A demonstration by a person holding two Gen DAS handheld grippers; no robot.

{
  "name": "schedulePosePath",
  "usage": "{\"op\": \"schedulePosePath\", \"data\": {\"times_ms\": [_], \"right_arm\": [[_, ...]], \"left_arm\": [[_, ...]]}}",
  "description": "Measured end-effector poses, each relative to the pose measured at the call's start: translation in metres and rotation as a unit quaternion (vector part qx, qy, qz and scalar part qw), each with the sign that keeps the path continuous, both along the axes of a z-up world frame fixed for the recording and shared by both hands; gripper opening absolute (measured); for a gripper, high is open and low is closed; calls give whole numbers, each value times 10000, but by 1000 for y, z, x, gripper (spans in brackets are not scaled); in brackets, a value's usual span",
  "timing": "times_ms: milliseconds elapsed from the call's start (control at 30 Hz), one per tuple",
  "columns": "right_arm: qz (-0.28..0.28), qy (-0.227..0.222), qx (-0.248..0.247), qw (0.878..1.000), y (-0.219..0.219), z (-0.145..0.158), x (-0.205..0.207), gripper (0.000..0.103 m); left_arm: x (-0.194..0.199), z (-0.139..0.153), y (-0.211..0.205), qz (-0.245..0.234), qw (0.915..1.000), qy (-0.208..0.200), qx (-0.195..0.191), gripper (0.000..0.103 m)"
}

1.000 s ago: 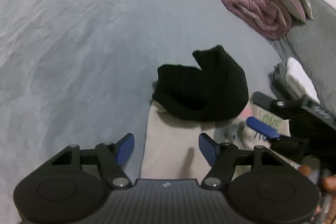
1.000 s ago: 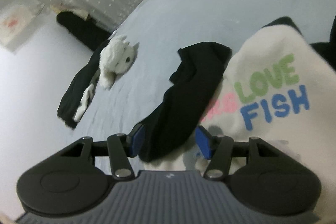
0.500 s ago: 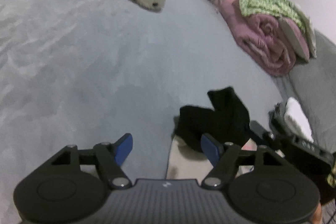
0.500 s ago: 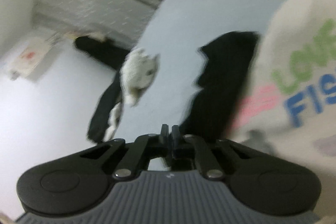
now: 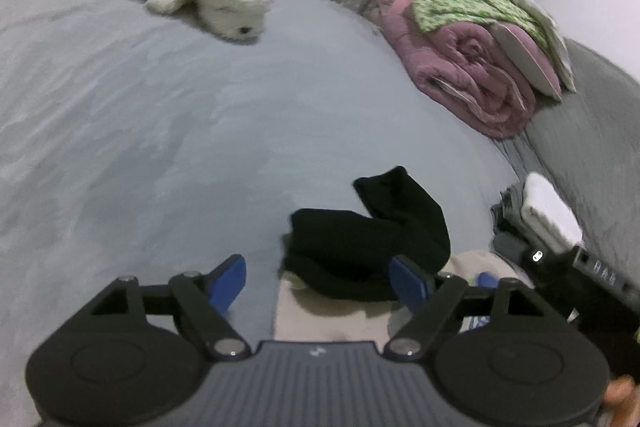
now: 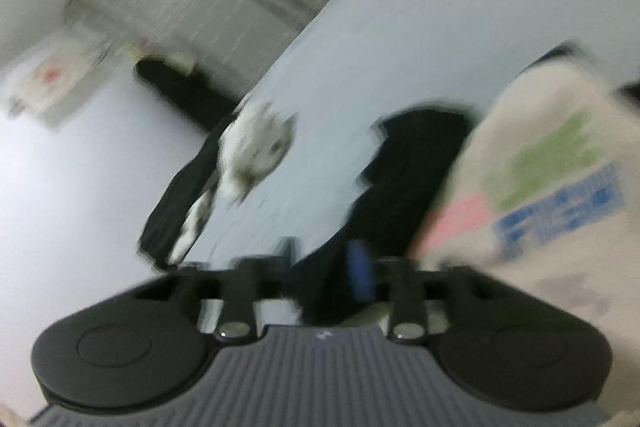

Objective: Fold clothes

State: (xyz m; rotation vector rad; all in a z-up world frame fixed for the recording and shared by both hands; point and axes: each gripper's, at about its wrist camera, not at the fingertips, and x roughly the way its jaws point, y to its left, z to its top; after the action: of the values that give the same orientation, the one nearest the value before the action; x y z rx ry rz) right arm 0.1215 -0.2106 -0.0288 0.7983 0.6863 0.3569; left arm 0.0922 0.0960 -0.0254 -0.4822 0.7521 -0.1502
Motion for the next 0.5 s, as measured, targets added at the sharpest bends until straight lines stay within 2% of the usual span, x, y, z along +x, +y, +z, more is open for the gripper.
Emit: {"op": "schedulePosePath", "data": {"times_ms": [100, 267, 400, 500], "right_arm": [[-533, -183, -541, 9969, -26, 7, -3, 55], [-1134, -430, -1620, 9793, -53, 13, -1, 55], [-1034, -332, -1829, 9771, -58, -1, 10, 55], [-845, -280, -1912, 9775, -54, -7, 17, 55]], "left_arm": [[3, 0, -23, -206, 9989, -251, 324, 82], [20, -1, -68, -684, 9915, -576, 945, 83], [42, 3, -99, -987, 9812, -728, 1492, 84], [64, -2, -112, -1091, 9808, -493, 1538, 83]]}}
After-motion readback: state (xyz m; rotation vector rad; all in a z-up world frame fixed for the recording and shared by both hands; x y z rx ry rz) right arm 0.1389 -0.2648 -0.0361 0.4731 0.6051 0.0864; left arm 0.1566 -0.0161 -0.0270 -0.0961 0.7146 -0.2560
